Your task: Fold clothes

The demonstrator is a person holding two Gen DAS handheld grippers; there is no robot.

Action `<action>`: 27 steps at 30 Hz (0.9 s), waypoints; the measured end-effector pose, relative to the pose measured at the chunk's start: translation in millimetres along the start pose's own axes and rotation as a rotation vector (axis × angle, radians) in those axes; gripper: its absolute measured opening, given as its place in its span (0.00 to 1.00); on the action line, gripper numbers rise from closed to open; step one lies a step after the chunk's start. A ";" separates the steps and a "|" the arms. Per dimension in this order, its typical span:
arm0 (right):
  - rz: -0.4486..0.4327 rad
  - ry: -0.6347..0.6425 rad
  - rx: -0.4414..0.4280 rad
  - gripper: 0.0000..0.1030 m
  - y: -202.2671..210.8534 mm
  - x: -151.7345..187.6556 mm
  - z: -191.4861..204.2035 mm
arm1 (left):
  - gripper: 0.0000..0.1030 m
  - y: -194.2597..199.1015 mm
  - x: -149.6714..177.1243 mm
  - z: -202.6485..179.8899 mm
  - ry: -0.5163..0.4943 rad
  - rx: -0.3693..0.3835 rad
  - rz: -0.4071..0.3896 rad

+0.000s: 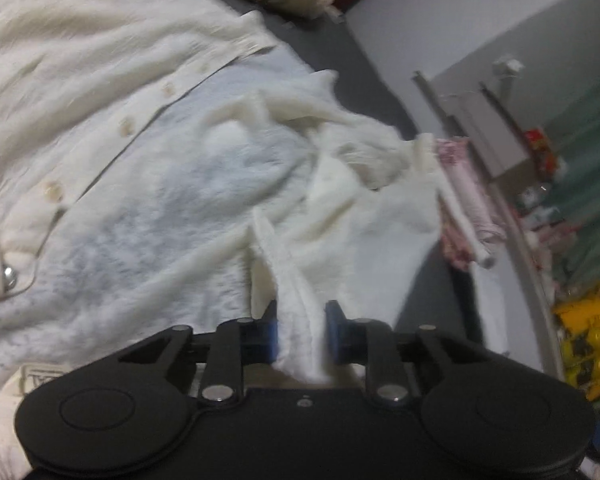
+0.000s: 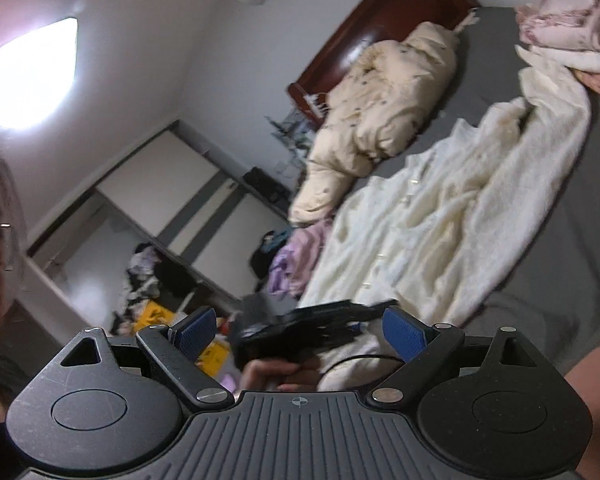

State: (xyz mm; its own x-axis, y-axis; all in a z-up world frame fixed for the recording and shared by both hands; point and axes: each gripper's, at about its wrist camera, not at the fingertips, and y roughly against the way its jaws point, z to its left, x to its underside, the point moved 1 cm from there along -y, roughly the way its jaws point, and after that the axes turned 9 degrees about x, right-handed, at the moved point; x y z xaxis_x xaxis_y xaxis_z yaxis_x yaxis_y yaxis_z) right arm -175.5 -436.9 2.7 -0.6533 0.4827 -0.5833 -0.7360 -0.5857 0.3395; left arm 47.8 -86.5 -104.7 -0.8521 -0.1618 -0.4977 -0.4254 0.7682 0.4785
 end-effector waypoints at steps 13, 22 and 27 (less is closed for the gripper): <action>0.033 0.085 0.288 0.88 -71.5 -9.7 -17.2 | 0.14 69.3 79.4 -55.8 -0.559 -0.044 0.045; -0.109 0.252 0.582 0.88 -151.6 -111.5 -35.5 | 0.15 59.4 94.9 -49.2 -0.573 -0.028 0.039; -0.010 0.248 0.704 0.78 -241.8 -180.9 -78.0 | 0.15 58.5 102.5 -49.5 -0.633 -0.021 0.027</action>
State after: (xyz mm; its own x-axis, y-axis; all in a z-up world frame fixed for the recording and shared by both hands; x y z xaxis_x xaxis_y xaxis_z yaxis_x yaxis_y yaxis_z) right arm 134.5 -433.4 -31.4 -0.6484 0.2763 -0.7094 -0.7355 0.0136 0.6774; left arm -79.5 -88.9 -91.9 -0.5198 0.2598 -0.8138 -0.4179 0.7535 0.5075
